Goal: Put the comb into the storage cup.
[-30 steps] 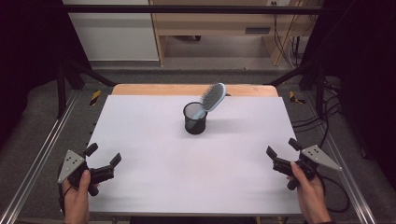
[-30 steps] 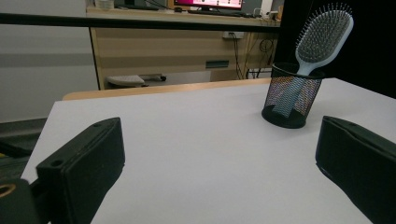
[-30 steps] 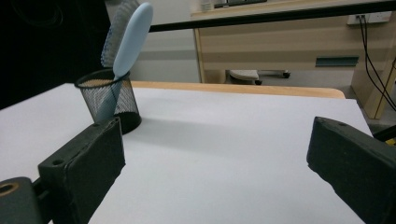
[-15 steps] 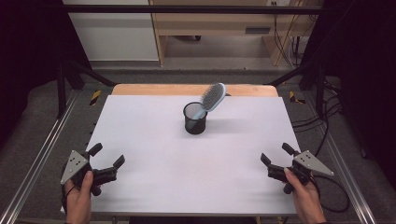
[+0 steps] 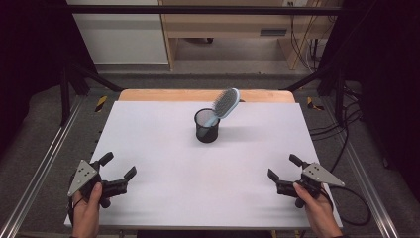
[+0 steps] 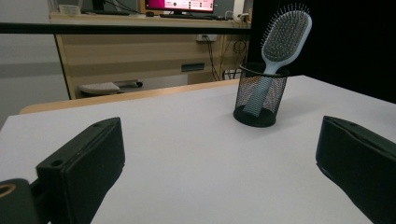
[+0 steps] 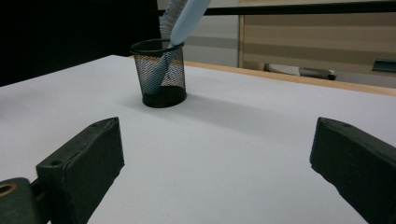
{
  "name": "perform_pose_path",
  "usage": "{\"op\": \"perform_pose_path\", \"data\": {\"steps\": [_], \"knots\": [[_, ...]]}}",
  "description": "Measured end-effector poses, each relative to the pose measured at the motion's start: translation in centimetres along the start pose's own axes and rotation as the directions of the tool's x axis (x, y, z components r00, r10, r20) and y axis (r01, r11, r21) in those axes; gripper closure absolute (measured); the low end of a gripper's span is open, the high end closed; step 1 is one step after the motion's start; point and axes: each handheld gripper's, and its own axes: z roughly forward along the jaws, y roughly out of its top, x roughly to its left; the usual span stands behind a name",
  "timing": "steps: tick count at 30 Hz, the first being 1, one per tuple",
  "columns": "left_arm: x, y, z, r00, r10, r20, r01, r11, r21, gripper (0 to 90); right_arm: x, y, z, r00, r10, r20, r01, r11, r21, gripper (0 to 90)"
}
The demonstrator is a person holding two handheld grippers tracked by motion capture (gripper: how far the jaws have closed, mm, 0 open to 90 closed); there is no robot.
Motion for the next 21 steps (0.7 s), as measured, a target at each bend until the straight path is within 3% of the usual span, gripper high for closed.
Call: {"op": "perform_pose_path", "data": {"steps": [5,21], "knots": [[0.0,0.1,0.0,0.9998,-0.019,0.007,0.019,0.9997,-0.013,1.4,0.3,0.0,0.2,0.9998,-0.009,-0.018,0.009,1.0,0.006,3.2],[-0.4,0.2,0.0,0.9996,-0.016,0.022,0.017,0.9997,-0.017,1.4,1.6,0.2,2.1,0.9956,-0.032,-0.088,0.034,0.999,0.017,3.4]]}}
